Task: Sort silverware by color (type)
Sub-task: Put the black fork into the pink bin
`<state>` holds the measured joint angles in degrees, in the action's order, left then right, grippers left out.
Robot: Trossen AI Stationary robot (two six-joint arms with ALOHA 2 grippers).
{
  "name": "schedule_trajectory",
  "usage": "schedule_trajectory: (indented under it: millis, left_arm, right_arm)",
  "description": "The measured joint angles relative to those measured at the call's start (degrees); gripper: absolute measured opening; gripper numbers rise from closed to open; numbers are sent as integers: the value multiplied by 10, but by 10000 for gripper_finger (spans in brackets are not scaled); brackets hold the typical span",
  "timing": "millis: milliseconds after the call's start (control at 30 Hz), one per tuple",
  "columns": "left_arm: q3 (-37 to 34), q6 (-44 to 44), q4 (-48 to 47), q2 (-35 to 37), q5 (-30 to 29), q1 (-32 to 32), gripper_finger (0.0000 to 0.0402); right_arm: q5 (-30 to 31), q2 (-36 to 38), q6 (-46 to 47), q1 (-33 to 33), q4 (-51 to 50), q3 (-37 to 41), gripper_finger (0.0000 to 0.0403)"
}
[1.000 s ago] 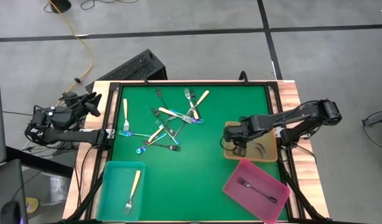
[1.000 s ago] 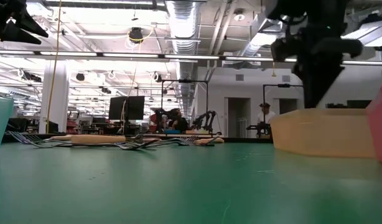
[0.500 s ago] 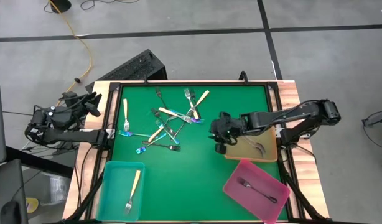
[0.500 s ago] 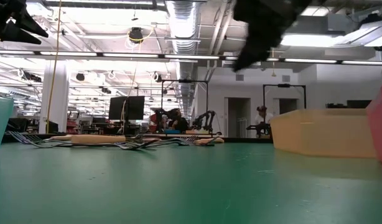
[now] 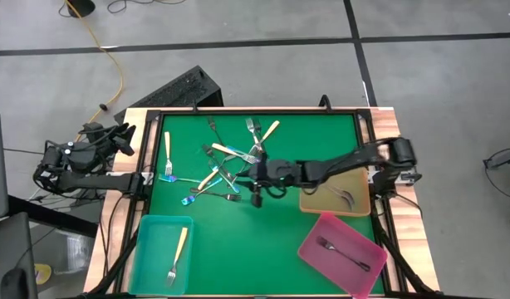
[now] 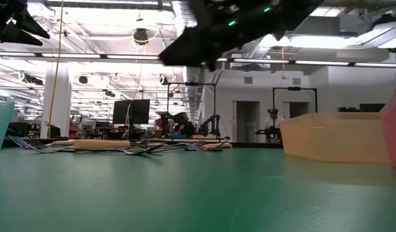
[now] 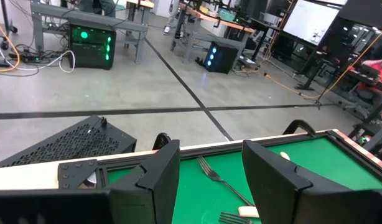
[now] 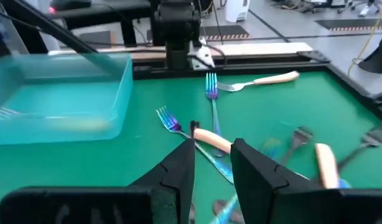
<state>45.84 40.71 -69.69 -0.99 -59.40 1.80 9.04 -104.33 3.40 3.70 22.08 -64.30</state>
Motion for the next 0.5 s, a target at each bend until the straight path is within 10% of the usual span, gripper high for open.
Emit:
schedule_trajectory:
  millis: [500]
  left_arm:
    - [0,0,0,0,-2,0,158]
  right_arm:
    - [-76,-246,-21,12,-197,-296,127]
